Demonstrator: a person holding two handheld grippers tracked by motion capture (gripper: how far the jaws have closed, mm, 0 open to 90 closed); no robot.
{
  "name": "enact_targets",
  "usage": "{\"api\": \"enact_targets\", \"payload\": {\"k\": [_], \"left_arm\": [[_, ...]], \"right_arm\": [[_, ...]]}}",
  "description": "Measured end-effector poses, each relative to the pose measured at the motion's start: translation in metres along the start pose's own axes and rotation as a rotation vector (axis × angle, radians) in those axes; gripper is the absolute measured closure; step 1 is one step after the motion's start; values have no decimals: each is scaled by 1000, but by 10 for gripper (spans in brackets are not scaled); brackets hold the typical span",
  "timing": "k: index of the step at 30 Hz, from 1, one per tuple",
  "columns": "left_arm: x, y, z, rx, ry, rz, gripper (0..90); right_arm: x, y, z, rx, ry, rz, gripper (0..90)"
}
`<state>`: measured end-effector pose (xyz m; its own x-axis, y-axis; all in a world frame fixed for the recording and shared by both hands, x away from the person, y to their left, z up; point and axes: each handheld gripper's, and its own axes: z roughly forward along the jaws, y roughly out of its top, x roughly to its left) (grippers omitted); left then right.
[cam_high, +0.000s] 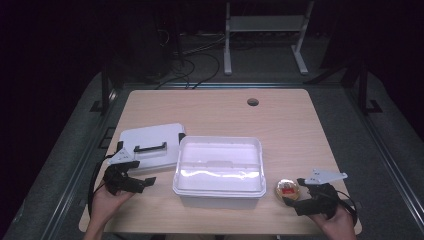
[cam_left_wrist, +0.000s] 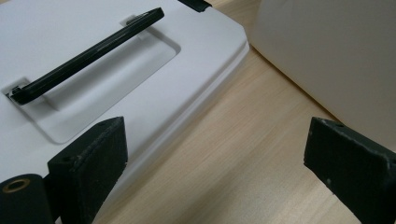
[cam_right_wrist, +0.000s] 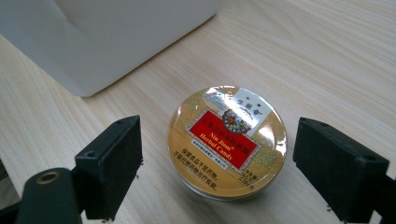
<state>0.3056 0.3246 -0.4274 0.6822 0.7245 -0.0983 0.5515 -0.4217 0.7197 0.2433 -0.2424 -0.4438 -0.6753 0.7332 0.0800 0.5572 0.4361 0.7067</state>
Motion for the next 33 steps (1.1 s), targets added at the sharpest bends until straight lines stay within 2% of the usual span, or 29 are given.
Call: {"api": "enact_targets", "payload": {"k": [4,10,14,20,25,27,33], "left_arm": [[0,0,1,13,0,6,59],[0,-1,-1,6,-5,11,59],[-2,1,-6,2,5,30,59],[-3,6,-16,0,6,50,69],[-3,20,-34,-1,-1,106,101],[-5,28,-40,-3,-20,126,102],[-20,64,-57,16,-81,248,119]], "right_arm": [[-1,-1,1,6,-5,1,152],[1,0,0,13,-18,-3,152],[5,3,0,32,-40,-22,152],[8,3,0,42,-47,-37,152],[7,3,-1,41,-46,-32,152],[8,3,0,49,-46,-37,152],[10,5,-1,51,-54,-42,152]]}}
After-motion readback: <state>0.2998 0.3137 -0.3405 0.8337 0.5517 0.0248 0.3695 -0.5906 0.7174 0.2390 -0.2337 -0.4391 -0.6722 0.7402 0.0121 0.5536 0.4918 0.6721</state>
